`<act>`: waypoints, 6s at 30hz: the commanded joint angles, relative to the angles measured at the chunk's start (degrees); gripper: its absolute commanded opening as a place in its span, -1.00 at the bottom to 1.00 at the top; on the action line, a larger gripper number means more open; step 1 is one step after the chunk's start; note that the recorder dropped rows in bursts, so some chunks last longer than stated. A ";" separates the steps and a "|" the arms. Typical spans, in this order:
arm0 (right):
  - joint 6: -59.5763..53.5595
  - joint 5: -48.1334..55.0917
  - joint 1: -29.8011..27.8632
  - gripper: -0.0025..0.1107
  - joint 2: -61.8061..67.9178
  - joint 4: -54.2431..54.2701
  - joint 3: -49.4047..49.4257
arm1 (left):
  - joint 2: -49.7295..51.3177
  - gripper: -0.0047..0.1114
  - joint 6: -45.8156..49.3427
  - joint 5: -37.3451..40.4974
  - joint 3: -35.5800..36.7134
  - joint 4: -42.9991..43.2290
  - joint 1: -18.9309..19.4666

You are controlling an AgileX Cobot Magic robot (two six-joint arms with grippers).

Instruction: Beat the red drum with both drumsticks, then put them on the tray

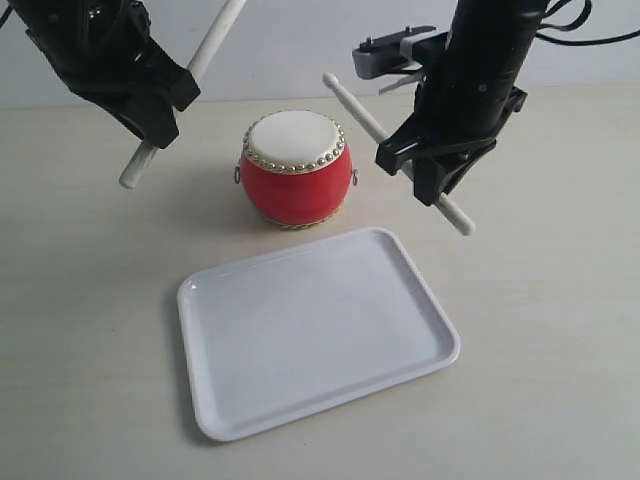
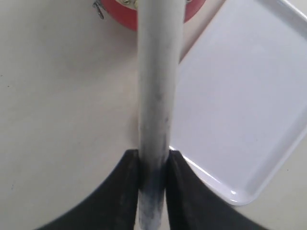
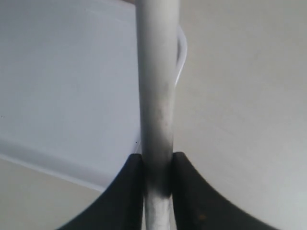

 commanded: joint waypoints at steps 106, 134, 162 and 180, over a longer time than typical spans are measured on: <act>-2.50 -2.84 0.06 -0.96 -19.78 5.01 -0.03 | 14.25 -0.92 3.05 -0.34 4.97 -4.29 -0.23; 10.45 -13.97 0.06 -0.96 -19.98 -2.15 16.86 | -9.49 -0.92 13.22 -15.48 21.30 -8.66 -0.25; 31.88 -21.04 -1.82 -0.96 -20.48 -36.01 20.78 | 20.13 -0.92 7.90 -0.09 -0.57 15.60 -14.92; 29.03 -24.82 -4.39 -0.96 -20.48 -32.33 20.90 | 28.20 -0.92 9.96 -0.09 -1.30 21.33 -20.05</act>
